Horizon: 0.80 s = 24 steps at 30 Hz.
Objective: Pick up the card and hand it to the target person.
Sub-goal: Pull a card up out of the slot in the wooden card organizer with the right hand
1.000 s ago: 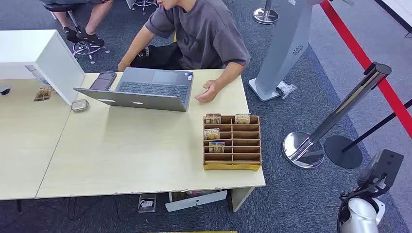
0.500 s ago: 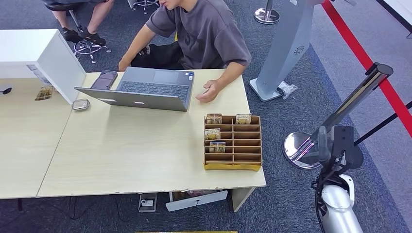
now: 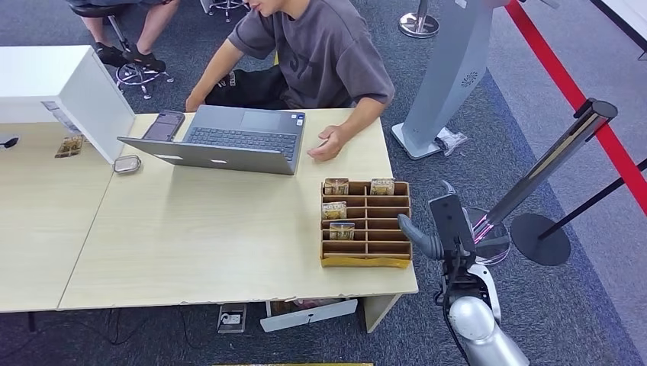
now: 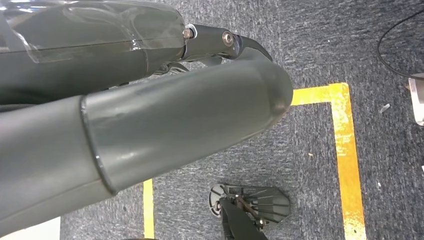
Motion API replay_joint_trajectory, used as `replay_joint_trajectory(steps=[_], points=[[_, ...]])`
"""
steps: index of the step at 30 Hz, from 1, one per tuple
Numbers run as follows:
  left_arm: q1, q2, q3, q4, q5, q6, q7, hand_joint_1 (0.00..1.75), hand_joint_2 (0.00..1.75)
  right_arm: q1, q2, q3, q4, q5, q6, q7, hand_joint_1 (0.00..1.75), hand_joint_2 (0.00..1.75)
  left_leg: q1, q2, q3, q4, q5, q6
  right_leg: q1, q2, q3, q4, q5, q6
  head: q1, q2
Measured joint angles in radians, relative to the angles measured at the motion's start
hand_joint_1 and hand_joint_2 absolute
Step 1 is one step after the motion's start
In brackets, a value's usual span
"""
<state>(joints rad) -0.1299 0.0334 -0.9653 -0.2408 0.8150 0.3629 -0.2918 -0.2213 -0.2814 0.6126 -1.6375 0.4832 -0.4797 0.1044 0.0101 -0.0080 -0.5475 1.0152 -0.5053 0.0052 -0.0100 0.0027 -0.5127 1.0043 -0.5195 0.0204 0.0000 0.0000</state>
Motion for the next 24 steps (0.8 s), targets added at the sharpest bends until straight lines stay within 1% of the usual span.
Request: replay_joint_trajectory(steps=[4, 10, 18, 24], points=[[-0.001, -0.006, -0.007, 0.0, -0.003, 0.001, 0.006, 0.0, 0.0, 0.004, 0.005, 0.005, -0.021, 0.031, -0.015, 0.002, 0.0, 1.75, 0.0, 0.0, 0.0, 0.0, 0.0, 0.0, 0.0, 0.0, 0.0, 0.0, 0.0, 0.0, 0.0, 0.0], [-0.002, -0.003, -0.013, 0.0, -0.002, 0.005, 0.011, 0.0, 0.0, 0.011, 0.007, 0.005, -0.071, 0.074, -0.037, 0.002, 0.0, 1.75, 0.0, -0.001, 0.0, 0.0, 0.0, 0.0, 0.0, 0.0, 0.0, 0.0, 0.0, 0.0, 0.0, 0.0], [-0.006, 0.002, -0.023, 0.0, -0.007, 0.002, 0.019, 0.0, 0.0, -0.014, 0.019, 0.059, -0.092, 0.118, 0.011, 0.007, 0.0, 1.75, 0.0, 0.0, -0.001, 0.0, 0.001, 0.0, 0.0, 0.0, -0.001, 0.0, 0.0, 0.0, 0.0, 0.0], [-0.014, 0.004, -0.044, 0.001, -0.024, -0.007, 0.028, 0.0, 0.0, -0.058, 0.042, 0.13, -0.051, 0.177, 0.084, 0.028, 0.04, 1.75, 0.0, 0.0, 0.0, 0.0, 0.0, 0.0, 0.0, 0.0, -0.001, 0.0, 0.0, 0.0, 0.0, 0.0]])
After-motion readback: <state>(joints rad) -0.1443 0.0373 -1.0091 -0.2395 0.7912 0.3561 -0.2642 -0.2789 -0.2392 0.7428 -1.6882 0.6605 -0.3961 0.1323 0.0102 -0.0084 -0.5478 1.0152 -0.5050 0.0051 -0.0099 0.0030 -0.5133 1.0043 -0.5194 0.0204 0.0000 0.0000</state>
